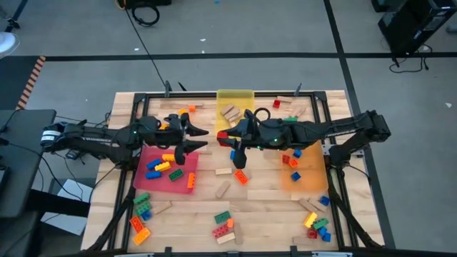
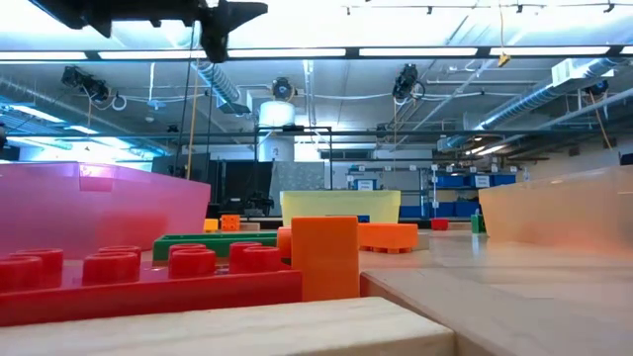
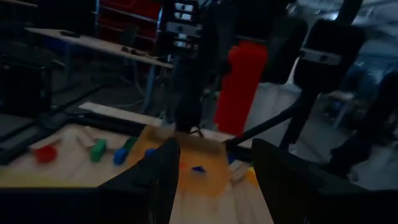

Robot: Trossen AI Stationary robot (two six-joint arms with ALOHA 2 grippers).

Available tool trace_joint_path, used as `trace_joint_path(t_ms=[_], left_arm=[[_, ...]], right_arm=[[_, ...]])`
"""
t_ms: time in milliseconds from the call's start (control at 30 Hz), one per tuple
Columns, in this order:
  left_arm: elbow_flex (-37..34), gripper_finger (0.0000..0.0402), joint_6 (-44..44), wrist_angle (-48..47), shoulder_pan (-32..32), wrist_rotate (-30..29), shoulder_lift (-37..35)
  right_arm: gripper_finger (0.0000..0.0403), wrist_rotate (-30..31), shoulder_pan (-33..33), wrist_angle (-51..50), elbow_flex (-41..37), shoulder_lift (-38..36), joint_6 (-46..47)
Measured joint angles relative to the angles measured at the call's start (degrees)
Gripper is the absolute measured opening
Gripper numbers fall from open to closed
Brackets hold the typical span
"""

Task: Sort blocks by size
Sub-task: Put the 3 stud red game piece into the pink bin

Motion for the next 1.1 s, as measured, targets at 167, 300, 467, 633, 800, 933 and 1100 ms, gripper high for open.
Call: trace_joint_path(t_ms=[167,300,467,633,800,933,1100], left_arm=[[0.0,0.0209,-0.78,6.99,0.0,1.79,5.87],[0.0,0.0209,-1.84,12.7,0.0,2.37,9.85],[0.02,0.0209,-1.85,20.79,0.02,4.23,13.49],[2.31,0.0209,-2.34,21.76,0.09,6.0,17.12],[7.04,0.0209,-2.23,21.77,0.07,7.78,20.95],[9.2,0.0208,-2.05,21.54,0.08,8.38,22.82],[9.32,0.0179,-2.05,21.36,0.07,8.42,23.24]], right_arm=[[0.0108,-3.4,-0.77,0.42,0.0,0.0,-0.85],[0.0108,-3.87,-1.11,0.38,0.0,0.02,-0.86],[0.0106,-5.59,-1.73,0.27,0.0,0.02,-0.84],[0.0108,-5.85,-1.86,0.12,0.0,0.02,-0.82],[0.0107,-7.08,-2.33,-0.96,0.0,0.07,0.1],[0.0109,-7.11,-2.36,-1.07,0.0,0.07,0.27],[0.0109,-7.11,-2.33,-2.36,0.0,0.07,1.4]])
